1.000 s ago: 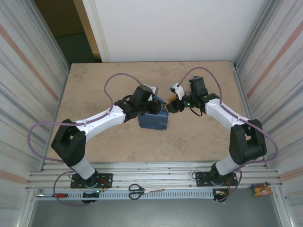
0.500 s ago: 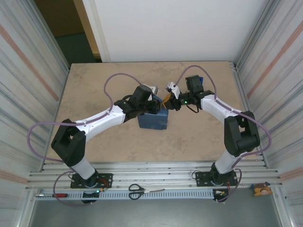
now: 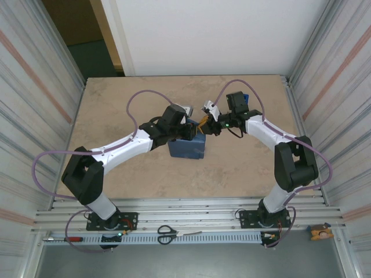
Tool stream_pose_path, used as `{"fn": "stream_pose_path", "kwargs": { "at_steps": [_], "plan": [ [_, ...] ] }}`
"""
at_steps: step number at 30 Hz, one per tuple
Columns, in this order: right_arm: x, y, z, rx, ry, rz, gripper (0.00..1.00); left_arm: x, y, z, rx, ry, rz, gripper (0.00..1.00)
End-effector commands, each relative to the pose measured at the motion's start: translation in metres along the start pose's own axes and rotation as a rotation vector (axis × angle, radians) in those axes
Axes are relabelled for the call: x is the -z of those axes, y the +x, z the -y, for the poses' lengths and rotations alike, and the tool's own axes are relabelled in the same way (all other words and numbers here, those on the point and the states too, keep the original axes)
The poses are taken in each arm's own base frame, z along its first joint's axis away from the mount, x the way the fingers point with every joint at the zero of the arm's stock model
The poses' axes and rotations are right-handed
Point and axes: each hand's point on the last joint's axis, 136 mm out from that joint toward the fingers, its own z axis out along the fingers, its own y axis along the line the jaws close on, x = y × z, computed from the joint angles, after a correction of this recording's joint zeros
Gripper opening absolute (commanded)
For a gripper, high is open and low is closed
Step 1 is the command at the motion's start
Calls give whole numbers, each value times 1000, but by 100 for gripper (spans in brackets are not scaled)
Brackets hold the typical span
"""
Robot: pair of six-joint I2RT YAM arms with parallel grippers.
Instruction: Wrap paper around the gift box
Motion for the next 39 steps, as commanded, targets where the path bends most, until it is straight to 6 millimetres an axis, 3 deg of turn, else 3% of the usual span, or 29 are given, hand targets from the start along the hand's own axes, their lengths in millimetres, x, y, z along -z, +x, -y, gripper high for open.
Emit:
{"fn": "stream_pose_path", "kwargs": {
  "at_steps": [1, 8, 11, 13, 15, 18, 22, 26, 29, 34, 38, 39],
  "plan": [
    [-4, -10, 1, 35, 0, 7, 26, 5, 22, -20, 13, -61, -70, 15],
    [-14, -20, 2, 38, -34, 16, 25, 5, 23, -19, 13, -54, -69, 14],
    [-15, -26, -2, 44, -58, 28, 15, 5, 24, -20, 13, -56, -70, 14],
    [-15, -29, -3, 53, -60, 35, 2, 5, 24, -19, 15, -54, -69, 14],
    [-15, -29, -3, 53, -62, 37, 0, 5, 23, -19, 16, -56, -68, 14],
    [-15, -30, -5, 52, -74, 37, 2, 7, 22, -19, 13, -56, -65, 14],
    [-15, -36, -2, 55, -65, 57, 26, 7, 23, -20, 15, -56, -67, 14],
    [-17, -44, -1, 52, -76, 81, 28, 6, 25, -19, 16, -51, -71, 14],
    [-19, -50, -1, 50, -92, 98, 27, 6, 25, -17, 14, -47, -72, 14],
    [-22, -50, -3, 48, -103, 93, 2, 7, 24, -18, 14, -50, -68, 14],
    [-17, -55, -4, 60, -82, 111, 0, 7, 24, -17, 13, -49, -69, 14],
    [-14, -59, -3, 65, -67, 124, 7, 7, 25, -18, 15, -51, -71, 14]
  ]
}}
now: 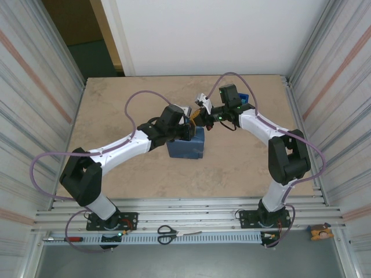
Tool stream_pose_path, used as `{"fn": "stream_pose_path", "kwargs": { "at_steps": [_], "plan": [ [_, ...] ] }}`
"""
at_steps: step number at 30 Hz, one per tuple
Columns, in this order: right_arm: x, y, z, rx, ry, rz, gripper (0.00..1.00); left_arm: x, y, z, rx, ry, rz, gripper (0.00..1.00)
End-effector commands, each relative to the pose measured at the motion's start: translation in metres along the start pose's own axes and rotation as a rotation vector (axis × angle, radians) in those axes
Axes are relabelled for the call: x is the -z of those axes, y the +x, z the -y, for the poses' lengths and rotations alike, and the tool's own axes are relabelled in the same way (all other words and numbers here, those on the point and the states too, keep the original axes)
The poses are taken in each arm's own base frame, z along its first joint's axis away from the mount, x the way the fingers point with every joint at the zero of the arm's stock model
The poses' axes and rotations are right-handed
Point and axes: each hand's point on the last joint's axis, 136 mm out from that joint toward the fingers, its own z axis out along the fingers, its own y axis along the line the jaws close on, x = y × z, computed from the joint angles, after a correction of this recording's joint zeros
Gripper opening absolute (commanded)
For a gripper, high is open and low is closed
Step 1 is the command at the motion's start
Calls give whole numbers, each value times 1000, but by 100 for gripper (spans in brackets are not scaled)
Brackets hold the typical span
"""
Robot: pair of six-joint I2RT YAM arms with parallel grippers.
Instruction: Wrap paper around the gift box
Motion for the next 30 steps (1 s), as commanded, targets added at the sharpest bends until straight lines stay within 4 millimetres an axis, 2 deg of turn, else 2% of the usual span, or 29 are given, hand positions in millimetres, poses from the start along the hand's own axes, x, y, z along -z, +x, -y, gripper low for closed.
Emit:
{"fn": "stream_pose_path", "kwargs": {
  "at_steps": [1, 3, 4, 6, 9, 14, 19, 21, 24, 27, 30],
  "plan": [
    [6, -22, -3, 42, 20, 58, 13, 4, 22, -16, 11, -54, -71, 14],
    [16, -28, 8, 18, 100, 74, 33, 4, 23, -16, 16, -55, -69, 14],
    [22, -31, 15, -3, 148, 82, 39, 5, 22, -16, 17, -57, -65, 14],
    [39, -31, 26, -51, 229, 95, 48, 5, 22, -17, 19, -58, -64, 14],
    [59, -15, 33, -125, 314, 109, 57, 6, 21, -16, 19, -55, -59, 14],
    [62, 16, 19, -241, 317, 85, 60, 8, 18, -15, 22, -50, -49, 14],
    [44, 32, 6, -284, 290, 75, 62, 8, 16, -13, 21, -45, -44, 14],
    [37, 38, 5, -302, 289, 61, 62, 8, 16, -13, 21, -43, -45, 14],
    [29, 57, 7, -324, 306, 22, 62, 9, 14, -11, 24, -35, -41, 14],
    [25, 81, 2, -349, 299, -20, 60, 14, 6, -2, 19, -6, -28, 15],
    [22, 101, -9, -348, 290, -54, 58, 31, -14, 12, 4, 41, 7, 21]
  ]
}}
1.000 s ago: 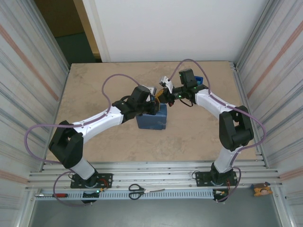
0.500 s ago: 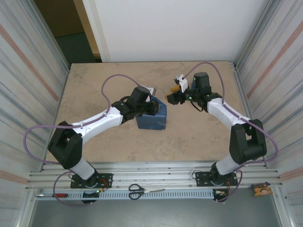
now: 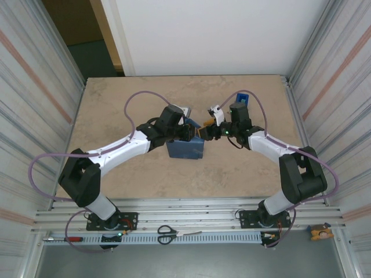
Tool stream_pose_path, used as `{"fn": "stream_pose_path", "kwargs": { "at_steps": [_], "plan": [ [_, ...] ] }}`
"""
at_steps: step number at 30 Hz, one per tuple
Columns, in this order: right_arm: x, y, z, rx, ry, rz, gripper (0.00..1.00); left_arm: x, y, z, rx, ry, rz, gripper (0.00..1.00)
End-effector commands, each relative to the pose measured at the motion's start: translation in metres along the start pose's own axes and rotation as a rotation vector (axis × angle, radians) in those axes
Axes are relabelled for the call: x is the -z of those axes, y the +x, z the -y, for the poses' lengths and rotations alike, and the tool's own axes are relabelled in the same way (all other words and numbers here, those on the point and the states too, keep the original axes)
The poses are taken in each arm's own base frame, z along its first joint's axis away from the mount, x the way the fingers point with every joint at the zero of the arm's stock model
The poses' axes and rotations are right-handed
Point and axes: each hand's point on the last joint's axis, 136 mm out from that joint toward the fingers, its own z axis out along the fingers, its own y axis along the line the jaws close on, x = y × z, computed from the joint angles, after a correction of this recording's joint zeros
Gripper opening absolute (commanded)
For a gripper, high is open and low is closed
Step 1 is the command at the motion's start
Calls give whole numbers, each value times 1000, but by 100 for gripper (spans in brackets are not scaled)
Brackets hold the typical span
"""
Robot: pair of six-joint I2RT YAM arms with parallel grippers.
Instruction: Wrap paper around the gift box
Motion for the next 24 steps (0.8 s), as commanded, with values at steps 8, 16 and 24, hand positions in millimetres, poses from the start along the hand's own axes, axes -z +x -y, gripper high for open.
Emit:
{"fn": "stream_pose_path", "kwargs": {
  "at_steps": [8, 16, 24],
  "plan": [
    [-4, 62, 3, -41, 50, -149, 56, 118, -69, 19, -12, 103, 219, 41],
    [-8, 62, -3, -24, 38, -168, 55, 139, -45, -85, 241, 22, 289, 35],
    [-8, 62, -5, -20, 34, -176, 55, 99, -30, -112, 347, 33, 222, 39]
  ]
}}
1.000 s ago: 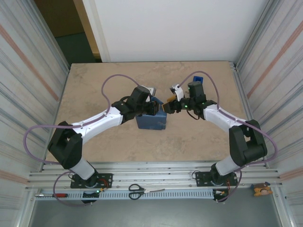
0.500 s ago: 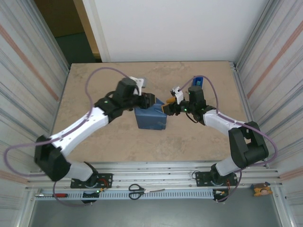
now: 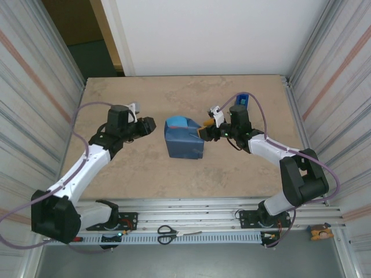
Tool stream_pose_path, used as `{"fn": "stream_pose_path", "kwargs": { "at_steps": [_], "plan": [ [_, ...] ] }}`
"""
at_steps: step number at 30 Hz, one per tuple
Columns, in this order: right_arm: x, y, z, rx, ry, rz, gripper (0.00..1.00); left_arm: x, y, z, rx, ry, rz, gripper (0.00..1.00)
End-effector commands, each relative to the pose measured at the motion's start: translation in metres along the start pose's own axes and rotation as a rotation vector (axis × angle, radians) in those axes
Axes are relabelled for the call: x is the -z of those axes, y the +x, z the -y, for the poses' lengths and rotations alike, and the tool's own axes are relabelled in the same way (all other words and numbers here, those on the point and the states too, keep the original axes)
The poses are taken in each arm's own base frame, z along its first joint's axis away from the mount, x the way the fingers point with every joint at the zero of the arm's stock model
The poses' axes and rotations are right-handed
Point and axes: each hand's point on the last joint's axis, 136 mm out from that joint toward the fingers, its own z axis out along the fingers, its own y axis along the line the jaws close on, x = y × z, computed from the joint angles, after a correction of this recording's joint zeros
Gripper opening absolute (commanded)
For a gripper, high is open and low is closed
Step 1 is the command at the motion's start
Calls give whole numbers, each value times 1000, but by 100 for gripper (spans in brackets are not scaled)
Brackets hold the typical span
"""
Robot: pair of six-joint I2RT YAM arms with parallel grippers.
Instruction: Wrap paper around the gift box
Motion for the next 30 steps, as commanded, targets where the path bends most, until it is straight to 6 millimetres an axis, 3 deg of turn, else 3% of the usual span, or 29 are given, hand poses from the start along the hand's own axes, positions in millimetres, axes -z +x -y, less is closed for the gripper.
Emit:
{"fn": "stream_pose_path", "kwargs": {
  "at_steps": [1, 5, 12, 18, 30],
  "plan": [
    [-5, 64, -6, -68, 0, -210, 55, -11, -6, 13, 31, 86, 13, 40],
    [-4, 64, -5, -69, 4, -216, 55, -32, 3, 12, 38, 99, -31, 41],
    [-4, 62, -6, -65, 2, -219, 55, -51, 20, 6, 63, 85, -49, 42],
    [-4, 60, -6, -66, 0, -220, 55, -57, 35, 1, 69, 49, -63, 45],
    [-4, 61, -6, -73, 1, -229, 55, -59, 47, 16, -16, 95, -71, 49]
  ]
}}
